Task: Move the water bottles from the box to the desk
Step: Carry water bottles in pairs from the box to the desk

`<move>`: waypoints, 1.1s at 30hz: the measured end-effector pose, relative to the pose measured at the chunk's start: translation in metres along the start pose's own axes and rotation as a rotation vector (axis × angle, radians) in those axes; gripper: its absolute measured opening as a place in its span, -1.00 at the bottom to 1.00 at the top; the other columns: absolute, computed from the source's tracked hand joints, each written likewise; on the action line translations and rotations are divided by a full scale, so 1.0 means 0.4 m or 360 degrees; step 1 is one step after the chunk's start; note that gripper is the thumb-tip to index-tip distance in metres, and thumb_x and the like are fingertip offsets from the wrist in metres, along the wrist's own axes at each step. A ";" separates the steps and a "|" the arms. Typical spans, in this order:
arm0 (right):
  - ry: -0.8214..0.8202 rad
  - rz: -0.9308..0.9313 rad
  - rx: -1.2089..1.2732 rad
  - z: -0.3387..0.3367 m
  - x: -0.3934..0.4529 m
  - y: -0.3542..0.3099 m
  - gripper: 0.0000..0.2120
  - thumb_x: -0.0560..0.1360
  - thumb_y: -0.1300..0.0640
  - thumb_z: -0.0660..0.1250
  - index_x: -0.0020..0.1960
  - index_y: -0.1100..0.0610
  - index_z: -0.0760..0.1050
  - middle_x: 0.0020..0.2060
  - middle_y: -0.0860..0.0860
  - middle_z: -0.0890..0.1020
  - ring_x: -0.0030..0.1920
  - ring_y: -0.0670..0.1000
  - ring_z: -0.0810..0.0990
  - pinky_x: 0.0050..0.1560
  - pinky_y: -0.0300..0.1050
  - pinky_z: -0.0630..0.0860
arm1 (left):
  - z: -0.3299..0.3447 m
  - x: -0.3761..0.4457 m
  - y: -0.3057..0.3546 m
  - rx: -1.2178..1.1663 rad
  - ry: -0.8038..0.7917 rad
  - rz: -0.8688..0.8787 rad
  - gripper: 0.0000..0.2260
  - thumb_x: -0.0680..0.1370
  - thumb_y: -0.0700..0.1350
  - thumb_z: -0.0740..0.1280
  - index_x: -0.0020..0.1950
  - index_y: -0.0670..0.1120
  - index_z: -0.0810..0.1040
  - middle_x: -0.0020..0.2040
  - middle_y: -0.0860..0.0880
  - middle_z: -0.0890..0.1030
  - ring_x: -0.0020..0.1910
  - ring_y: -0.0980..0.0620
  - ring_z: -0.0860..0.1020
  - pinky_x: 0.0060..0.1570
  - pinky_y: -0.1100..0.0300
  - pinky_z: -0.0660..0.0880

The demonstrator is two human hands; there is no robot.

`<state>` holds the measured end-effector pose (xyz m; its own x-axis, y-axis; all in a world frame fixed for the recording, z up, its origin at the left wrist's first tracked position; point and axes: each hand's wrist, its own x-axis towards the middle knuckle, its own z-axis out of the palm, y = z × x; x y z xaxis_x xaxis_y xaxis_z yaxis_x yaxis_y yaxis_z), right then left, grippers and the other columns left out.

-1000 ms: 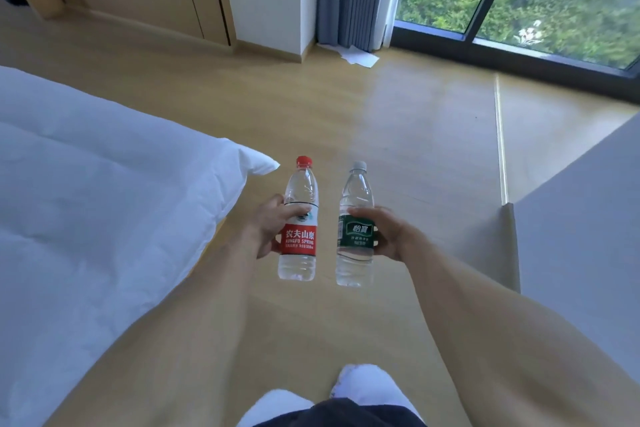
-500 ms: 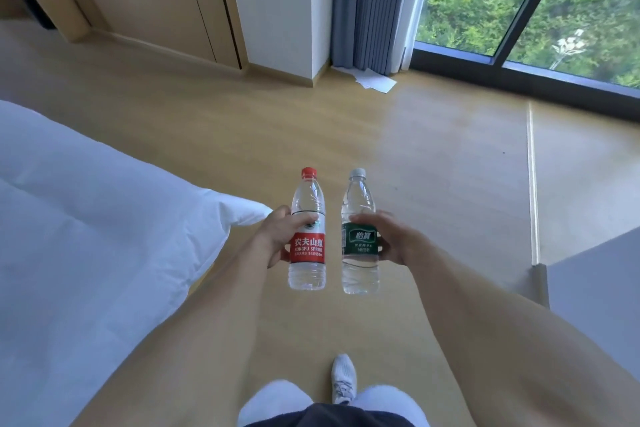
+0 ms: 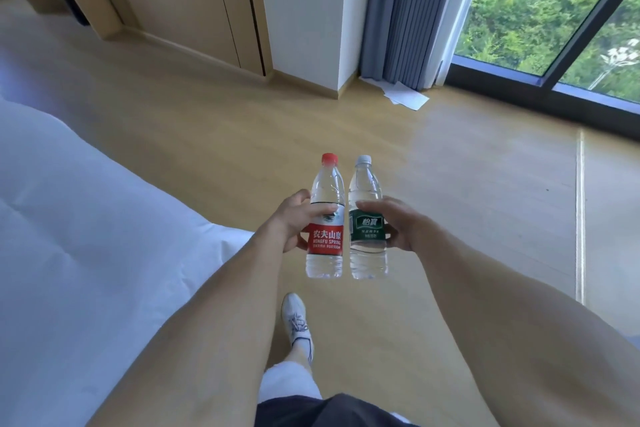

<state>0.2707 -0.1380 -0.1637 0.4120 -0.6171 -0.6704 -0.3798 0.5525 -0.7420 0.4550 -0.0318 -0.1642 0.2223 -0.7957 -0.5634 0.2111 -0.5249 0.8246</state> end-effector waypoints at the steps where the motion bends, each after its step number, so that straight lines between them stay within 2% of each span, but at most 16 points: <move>1: -0.0002 -0.0002 -0.0008 0.008 0.032 -0.032 -0.51 0.44 0.07 0.51 0.30 0.16 0.45 0.12 0.22 0.66 0.07 0.20 0.68 0.04 0.17 0.64 | -0.021 0.033 0.023 0.0006 -0.0011 0.0005 -0.55 0.33 0.00 0.58 0.16 0.04 0.54 -0.03 -0.09 0.73 -0.13 -0.11 0.68 -0.25 -0.06 0.62; 5: -0.0038 -0.0038 -0.0072 0.050 0.170 -0.181 -0.50 0.46 0.08 0.49 0.34 0.12 0.43 0.17 0.21 0.64 0.16 0.21 0.65 0.17 0.25 0.57 | -0.118 0.183 0.123 -0.0021 -0.0005 0.0035 -0.63 0.42 -0.06 0.57 0.16 0.10 0.54 -0.07 -0.07 0.74 -0.14 -0.09 0.69 -0.25 -0.10 0.62; 11: -0.0124 -0.0063 -0.0213 0.134 0.366 -0.424 -0.57 0.48 0.09 0.47 0.31 0.03 0.45 0.15 0.12 0.65 0.16 0.15 0.63 0.14 0.24 0.56 | -0.284 0.370 0.281 -0.0132 0.0048 0.0061 -0.61 0.41 -0.06 0.57 0.17 0.13 0.54 -0.06 -0.05 0.74 -0.17 -0.05 0.69 -0.32 -0.05 0.60; 14: -0.0185 -0.0096 -0.0236 0.183 0.456 -0.528 -0.57 0.48 0.07 0.46 0.31 0.02 0.45 0.14 0.10 0.64 0.11 0.12 0.63 0.01 0.13 0.59 | -0.365 0.444 0.349 -0.0165 0.0095 0.0076 -0.59 0.37 -0.04 0.57 0.16 0.14 0.54 -0.07 -0.05 0.74 -0.23 0.00 0.69 -0.33 -0.04 0.60; 22: -0.0338 -0.0063 -0.0300 0.267 0.707 -0.719 -0.60 0.46 0.04 0.47 0.27 -0.01 0.48 0.07 0.08 0.67 0.01 0.10 0.66 -0.03 0.13 0.61 | -0.524 0.640 0.480 -0.0195 0.0259 0.0041 -0.58 0.44 -0.07 0.55 0.22 0.14 0.50 -0.02 -0.07 0.73 -0.06 -0.08 0.68 -0.27 -0.08 0.61; 27: -0.0473 -0.0049 -0.0397 0.307 0.915 -0.852 -0.63 0.45 0.02 0.48 0.23 -0.03 0.50 0.04 0.08 0.67 0.01 0.10 0.66 0.01 0.17 0.62 | -0.608 0.794 0.555 -0.0247 0.0411 0.0022 -0.56 0.44 -0.06 0.55 0.27 0.10 0.51 -0.06 -0.05 0.74 -0.08 -0.08 0.69 -0.26 -0.09 0.62; 33: -0.0643 -0.0046 -0.0558 0.361 1.131 -1.064 -0.62 0.43 0.01 0.50 0.22 -0.03 0.52 0.04 0.06 0.69 0.05 0.10 0.66 0.04 0.20 0.61 | -0.695 0.951 0.691 -0.0329 0.0643 -0.0011 -0.53 0.45 -0.03 0.54 0.31 0.07 0.48 0.05 -0.10 0.71 -0.02 -0.10 0.68 -0.25 -0.08 0.63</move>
<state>0.7384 -0.5712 -0.1522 0.6864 -0.3260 -0.6501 -0.5889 0.2753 -0.7599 0.8626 -0.3955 -0.1647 0.5650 -0.5893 -0.5775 0.3905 -0.4256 0.8163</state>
